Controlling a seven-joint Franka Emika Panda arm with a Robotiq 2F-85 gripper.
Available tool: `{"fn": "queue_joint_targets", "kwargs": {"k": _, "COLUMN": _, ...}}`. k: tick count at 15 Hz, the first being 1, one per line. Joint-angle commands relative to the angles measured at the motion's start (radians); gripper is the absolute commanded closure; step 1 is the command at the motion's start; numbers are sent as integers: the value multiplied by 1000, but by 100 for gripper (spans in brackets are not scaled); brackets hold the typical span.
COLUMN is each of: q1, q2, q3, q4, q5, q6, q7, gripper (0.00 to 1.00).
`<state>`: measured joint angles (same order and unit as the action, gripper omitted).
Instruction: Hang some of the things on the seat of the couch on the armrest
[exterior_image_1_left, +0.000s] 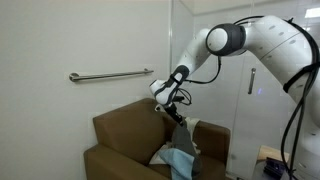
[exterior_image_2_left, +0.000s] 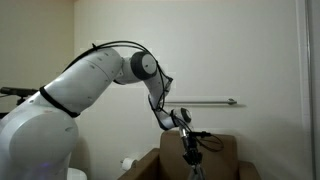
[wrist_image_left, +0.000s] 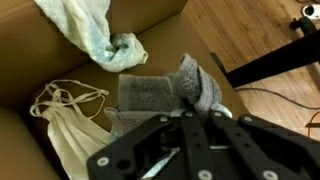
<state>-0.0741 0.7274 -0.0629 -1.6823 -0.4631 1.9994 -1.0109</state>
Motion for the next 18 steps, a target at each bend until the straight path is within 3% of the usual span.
{"fn": "queue_joint_targets", "kwargs": {"k": 1, "q1": -27, "q2": -246, "q3": 11, "q4": -228, "q5": 64, "q6": 38, "q7": 115, "gripper": 96}}
{"fn": "queue_joint_targets", "kwargs": {"k": 6, "q1": -82, "q2": -514, "q3": -9, "q4": -415, "q5": 175, "q6": 40, "q7": 164, "gripper": 96}}
{"fn": "queue_joint_targets", "kwargs": {"k": 9, "q1": -92, "q2": -584, "q3": -37, "q4": -452, "q5": 192, "q6": 35, "q7": 184, "gripper": 96}}
{"fn": "queue_joint_targets", "kwargs": {"k": 13, "q1": -60, "q2": -473, "q3": -48, "q4": -424, "q5": 48, "q6": 15, "q7": 239, "gripper": 96}}
{"fn": "queue_joint_targets", "kwargs": {"k": 18, "q1": -41, "q2": -330, "q3": -35, "q4": -380, "q5": -28, "q6": 20, "q7": 276, "gripper": 97}}
